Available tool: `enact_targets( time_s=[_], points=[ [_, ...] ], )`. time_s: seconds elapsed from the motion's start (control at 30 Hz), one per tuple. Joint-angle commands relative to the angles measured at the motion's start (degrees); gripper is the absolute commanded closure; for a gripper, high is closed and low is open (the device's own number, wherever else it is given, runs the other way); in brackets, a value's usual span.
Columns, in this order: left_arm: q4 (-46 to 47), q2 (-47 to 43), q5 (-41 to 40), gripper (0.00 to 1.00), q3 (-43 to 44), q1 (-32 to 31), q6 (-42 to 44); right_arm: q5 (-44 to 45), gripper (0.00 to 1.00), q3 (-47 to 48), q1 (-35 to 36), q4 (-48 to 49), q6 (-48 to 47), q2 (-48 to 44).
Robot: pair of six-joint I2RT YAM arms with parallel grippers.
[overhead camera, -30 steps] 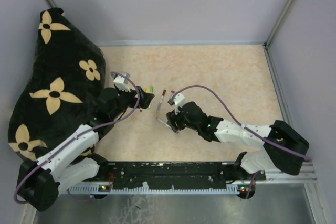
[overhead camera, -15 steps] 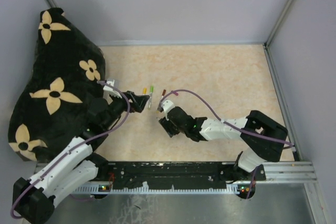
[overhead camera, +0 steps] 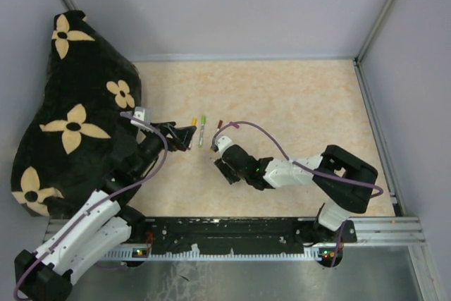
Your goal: Insert the pens into the pen caps
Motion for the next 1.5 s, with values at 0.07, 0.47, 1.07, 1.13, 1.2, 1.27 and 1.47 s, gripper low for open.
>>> enact_targets(
  time_s=[0.07, 0.47, 1.07, 1.13, 1.2, 1.27, 1.47],
  points=[
    [-1.6, -1.11, -1.1, 0.0, 0.4, 0.1, -0.21, 2.25, 0.58, 2.58, 0.45, 0.64, 0.28, 1.41],
    [-3.66, -2.78, -2.04, 0.0, 1.26, 0.13, 0.27, 2.15, 0.79, 0.6, 0.46, -0.75, -0.74, 1.96],
    [10.32, 9.18, 13.5, 0.04, -1.67, 0.07, -8.77, 9.73, 1.0, -18.1, -0.61, 19.29, 4.76, -28.6],
    [15.79, 12.21, 16.26, 0.05, -3.13, -0.19, -11.35, 10.2, 1.0, -21.24, -0.75, 23.58, 5.36, -32.09],
    [22.7, 15.34, 18.76, 0.05, -4.81, -0.46, -14.89, 10.76, 1.0, -23.18, -0.83, 27.12, 5.75, -34.8],
    [28.35, 19.44, 20.58, 0.06, -5.55, -1.07, -17.58, 11.24, 1.0, -24.17, -0.86, 28.13, 5.64, -37.1],
    [37.52, 28.97, 21.96, 0.06, -3.42, -5.11, -19.67, 11.09, 1.0, -24.98, -0.86, 28.21, 5.16, -39.96]
  ],
)
